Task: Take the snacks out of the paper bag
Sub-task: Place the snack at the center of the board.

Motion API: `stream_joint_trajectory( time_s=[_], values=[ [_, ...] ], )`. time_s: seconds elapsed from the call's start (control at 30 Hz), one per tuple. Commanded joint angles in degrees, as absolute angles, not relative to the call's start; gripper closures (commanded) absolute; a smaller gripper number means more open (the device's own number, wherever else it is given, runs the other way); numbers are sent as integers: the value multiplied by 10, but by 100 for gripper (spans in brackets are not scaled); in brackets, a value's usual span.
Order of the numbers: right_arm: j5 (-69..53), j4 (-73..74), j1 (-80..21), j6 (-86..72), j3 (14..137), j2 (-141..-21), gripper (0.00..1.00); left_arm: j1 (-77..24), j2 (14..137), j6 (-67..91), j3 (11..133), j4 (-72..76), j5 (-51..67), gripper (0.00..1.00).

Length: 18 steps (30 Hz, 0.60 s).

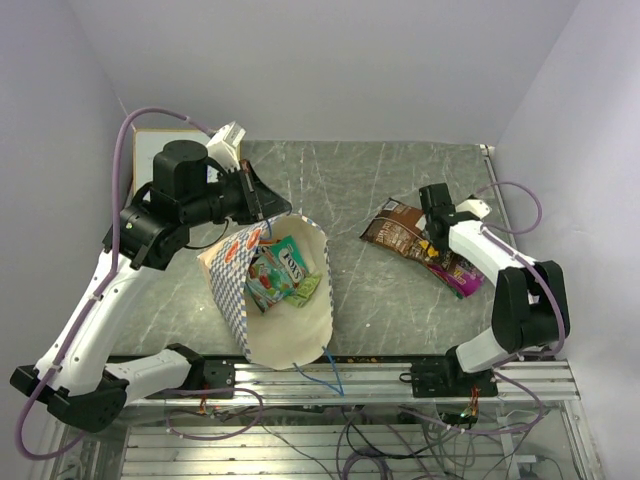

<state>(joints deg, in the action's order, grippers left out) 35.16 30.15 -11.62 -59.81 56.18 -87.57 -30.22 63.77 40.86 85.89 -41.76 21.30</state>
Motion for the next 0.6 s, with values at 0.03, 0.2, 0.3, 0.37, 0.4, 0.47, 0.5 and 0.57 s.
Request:
stream_joint_trajectory(
  time_s=[0.03,0.2,0.3,0.37,0.4,0.47,0.5,0.57],
  values=[
    [335,308,-104,-657,530,-902,100,-306,637,396,872,-404,250,93],
    [325,294,-104,-617,516,-860,95,-306,632,407,868,-428,237,93],
    [314,281,-105,-572,510,-808,74,-305,623,425,851,-425,241,93],
    [302,274,-104,-537,508,-772,65,-306,617,436,839,-421,243,93],
    [292,273,-104,-521,508,-753,61,-306,614,442,832,-416,245,93],
    [270,272,-104,-488,508,-718,54,-306,607,455,820,-405,250,93],
    [255,268,-104,-470,506,-700,50,-305,604,461,815,-399,254,93],
    [230,262,-104,-431,501,-668,44,-306,601,465,810,-394,258,93]
  ],
)
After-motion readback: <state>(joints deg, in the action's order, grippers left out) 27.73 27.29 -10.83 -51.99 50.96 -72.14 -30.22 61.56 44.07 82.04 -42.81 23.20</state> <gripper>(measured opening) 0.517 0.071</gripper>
